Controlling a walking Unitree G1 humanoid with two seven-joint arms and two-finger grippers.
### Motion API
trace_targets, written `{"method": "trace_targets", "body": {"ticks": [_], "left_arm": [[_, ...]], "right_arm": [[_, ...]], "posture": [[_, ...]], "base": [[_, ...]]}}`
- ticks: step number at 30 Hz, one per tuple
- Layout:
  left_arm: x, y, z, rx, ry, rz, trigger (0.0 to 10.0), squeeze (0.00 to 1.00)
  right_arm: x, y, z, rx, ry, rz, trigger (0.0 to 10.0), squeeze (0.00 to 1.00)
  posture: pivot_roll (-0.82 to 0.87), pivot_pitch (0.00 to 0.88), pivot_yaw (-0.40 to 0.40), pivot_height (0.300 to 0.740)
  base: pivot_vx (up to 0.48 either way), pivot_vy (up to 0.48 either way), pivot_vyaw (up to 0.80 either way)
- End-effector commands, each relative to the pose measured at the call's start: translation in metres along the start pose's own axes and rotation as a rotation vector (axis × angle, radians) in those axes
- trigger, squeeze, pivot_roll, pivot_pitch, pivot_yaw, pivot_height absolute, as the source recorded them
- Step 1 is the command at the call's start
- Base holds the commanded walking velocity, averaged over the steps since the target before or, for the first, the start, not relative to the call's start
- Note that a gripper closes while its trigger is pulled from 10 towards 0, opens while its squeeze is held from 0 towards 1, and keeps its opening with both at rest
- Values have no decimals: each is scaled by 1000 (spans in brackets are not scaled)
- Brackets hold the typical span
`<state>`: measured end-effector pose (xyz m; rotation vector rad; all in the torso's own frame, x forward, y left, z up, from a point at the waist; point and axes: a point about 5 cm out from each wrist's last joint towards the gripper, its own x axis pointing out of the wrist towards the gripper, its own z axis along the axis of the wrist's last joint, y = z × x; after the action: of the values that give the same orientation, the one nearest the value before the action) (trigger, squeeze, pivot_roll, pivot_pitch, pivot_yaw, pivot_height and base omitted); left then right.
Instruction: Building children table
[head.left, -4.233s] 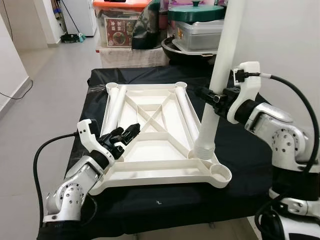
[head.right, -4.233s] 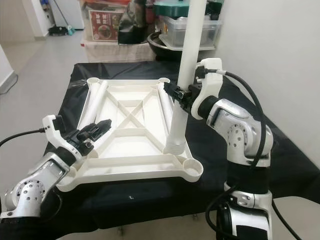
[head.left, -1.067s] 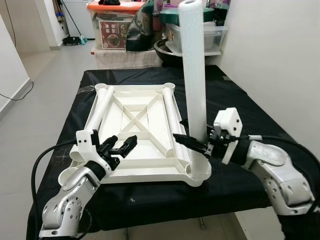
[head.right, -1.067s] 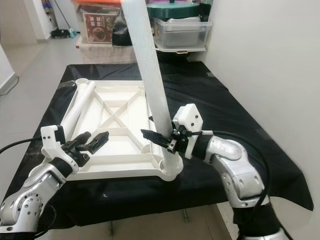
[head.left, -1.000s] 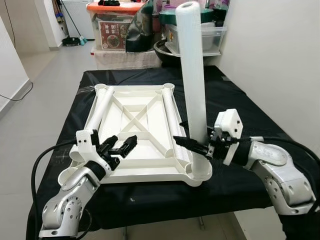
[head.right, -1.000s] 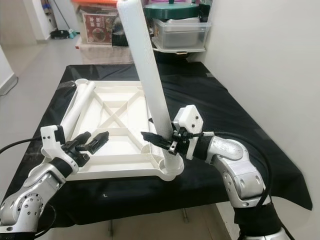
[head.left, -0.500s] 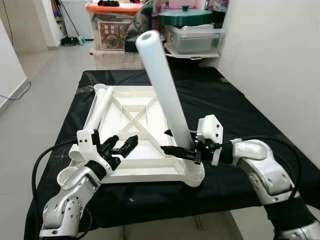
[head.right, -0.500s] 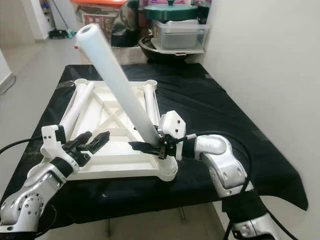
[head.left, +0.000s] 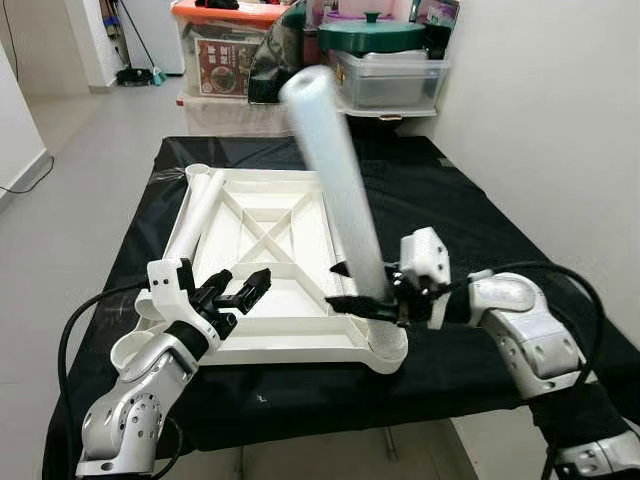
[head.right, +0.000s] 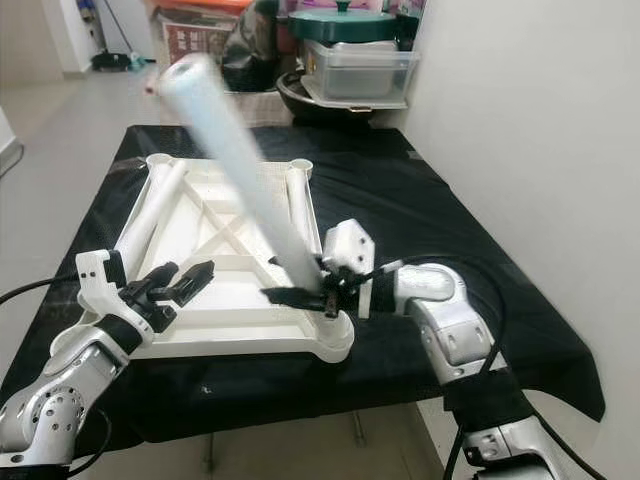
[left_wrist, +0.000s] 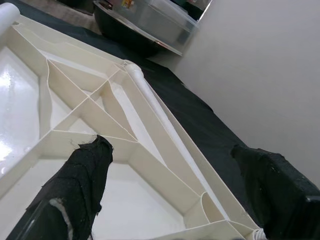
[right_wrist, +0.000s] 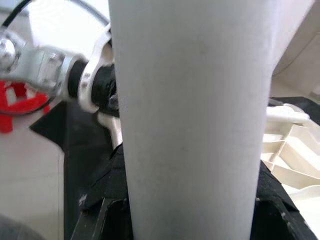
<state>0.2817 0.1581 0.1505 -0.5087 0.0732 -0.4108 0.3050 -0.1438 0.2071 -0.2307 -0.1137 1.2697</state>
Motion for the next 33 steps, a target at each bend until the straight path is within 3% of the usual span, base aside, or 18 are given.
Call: {"method": "trace_targets", "body": {"ticks": [1,7,13,16,18,20,21,22,24,25,26,30,33], "left_arm": [[-2,0,-1,-20,2,6,10000,0],[1,1,0,-27,6,6,10000,0],[3,1,2,-24,5,3,10000,0],[3,1,1,-24,6,6,10000,0],[2,2,2,-23,5,12,10000,0],[2,3,2,-22,3,16,10000,0],[2,4,3,-23,2,20,10000,0],[2,4,3,-23,2,20,10000,0],[2,5,3,-24,2,28,10000,0],[2,5,3,-24,2,28,10000,0],[2,5,3,-25,2,31,10000,0],[3,6,2,-23,5,34,10000,0],[7,5,1,-20,9,31,10000,0]], "right_arm": [[-3,1,-12,92,-20,-38,10000,0],[-12,5,-21,146,-56,-107,10000,0],[-10,15,-25,169,-83,-126,10000,0],[-7,17,-29,189,-110,-207,10000,0],[-5,16,-36,202,-104,-337,10000,0],[-4,15,-40,200,-92,-391,10000,0],[-3,12,-48,211,-49,-515,10000,0],[-3,12,-48,211,-49,-515,10000,0],[-5,9,-60,273,-3,-731,10000,0],[-5,9,-60,273,-3,-731,10000,0],[-7,10,-63,291,5,-815,10000,0],[-6,11,-55,271,-9,-905,10000,0],[2,5,-19,107,-85,-893,10000,0]], "posture": [[116,0,-87,740],[108,0,-77,740],[107,0,-74,740],[109,0,-74,740],[112,0,-74,740],[112,0,-74,740],[112,0,-73,740],[112,0,-73,740],[105,0,-68,740],[105,0,-68,740],[105,0,-68,740],[96,0,-60,740],[85,0,-54,740]], "base": [[0,0,0],[0,0,0],[0,0,0],[0,0,0],[0,0,0],[0,0,0],[0,0,0],[0,0,0],[0,0,0],[0,0,0],[0,0,0],[0,0,0],[0,0,0]]}}
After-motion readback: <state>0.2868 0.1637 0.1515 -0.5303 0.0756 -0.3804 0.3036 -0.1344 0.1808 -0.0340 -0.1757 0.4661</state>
